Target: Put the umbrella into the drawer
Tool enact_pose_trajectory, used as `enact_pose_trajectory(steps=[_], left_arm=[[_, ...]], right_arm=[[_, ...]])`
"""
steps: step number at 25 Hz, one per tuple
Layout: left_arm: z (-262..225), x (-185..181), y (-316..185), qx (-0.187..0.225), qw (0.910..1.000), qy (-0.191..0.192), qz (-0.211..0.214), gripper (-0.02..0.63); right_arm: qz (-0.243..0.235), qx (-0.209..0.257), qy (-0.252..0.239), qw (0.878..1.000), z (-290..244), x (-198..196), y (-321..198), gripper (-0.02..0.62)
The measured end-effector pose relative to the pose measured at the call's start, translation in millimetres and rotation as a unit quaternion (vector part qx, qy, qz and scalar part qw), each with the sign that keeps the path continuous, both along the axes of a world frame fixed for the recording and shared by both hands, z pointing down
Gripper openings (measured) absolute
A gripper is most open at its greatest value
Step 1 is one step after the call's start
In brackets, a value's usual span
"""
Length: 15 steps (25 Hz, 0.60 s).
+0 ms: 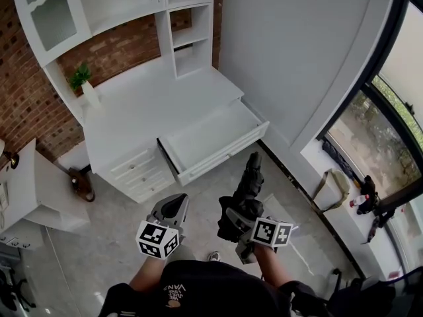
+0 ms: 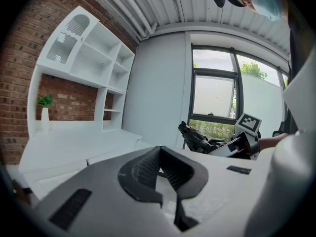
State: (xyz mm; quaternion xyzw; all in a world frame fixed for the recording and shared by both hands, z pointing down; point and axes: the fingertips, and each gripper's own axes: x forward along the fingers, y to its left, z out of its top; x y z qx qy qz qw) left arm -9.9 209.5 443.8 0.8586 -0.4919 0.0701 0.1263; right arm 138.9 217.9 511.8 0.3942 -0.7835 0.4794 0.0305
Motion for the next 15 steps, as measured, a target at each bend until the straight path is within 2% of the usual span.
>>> enact_pose_trajectory(steps=[7,15], left_arm=[[8.4,-11.3,-51.5,-0.004,0.9998,0.006,0.017,0.006],[9.4,-43.2,-139.8,-0.004,0.9973,0.004,0.074,0.006]], right_arm=[[0.016,-0.007,-0.002,1.0,8.6,-14.2,-44.6,0.258],[0.071,-0.009,0.001,0.997,11.8,-52.7,-122.5,0.258]])
